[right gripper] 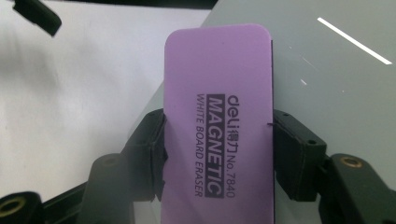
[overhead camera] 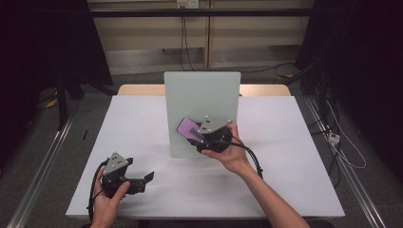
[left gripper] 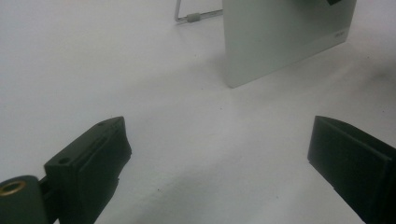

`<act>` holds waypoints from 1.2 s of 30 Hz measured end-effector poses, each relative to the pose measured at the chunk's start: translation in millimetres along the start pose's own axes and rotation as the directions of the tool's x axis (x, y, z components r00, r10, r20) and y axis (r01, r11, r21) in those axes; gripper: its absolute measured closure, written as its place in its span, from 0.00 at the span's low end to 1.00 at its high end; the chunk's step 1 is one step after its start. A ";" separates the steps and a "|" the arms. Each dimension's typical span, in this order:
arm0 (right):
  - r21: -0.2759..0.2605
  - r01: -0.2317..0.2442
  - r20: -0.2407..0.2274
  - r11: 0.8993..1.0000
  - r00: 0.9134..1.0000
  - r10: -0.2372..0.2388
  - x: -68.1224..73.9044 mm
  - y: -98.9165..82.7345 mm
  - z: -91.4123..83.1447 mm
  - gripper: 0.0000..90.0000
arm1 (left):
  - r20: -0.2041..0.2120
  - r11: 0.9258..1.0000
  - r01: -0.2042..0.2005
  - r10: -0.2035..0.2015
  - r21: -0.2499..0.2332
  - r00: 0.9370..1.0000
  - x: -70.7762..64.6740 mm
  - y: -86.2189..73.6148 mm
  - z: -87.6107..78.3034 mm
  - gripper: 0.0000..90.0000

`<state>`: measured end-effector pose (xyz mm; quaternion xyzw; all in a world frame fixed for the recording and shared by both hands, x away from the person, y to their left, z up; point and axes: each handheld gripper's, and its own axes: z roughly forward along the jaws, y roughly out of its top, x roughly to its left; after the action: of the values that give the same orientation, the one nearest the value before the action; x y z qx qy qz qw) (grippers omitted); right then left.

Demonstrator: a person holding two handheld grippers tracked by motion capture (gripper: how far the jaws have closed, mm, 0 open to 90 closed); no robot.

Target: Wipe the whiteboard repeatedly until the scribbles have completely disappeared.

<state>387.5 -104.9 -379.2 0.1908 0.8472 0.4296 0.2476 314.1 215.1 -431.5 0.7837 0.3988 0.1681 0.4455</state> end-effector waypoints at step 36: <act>0.053 0.056 -0.168 0.997 0.985 -0.046 63.6 2.1 85.6 0.46 | -0.009 1.000 -0.007 0.007 0.004 1.000 0.1 -0.8 0.5 0.06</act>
<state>386.4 -15.4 -437.2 0.1395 0.8817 0.4129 0.1810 314.1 215.2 -432.5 0.7851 0.3984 0.1724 0.4417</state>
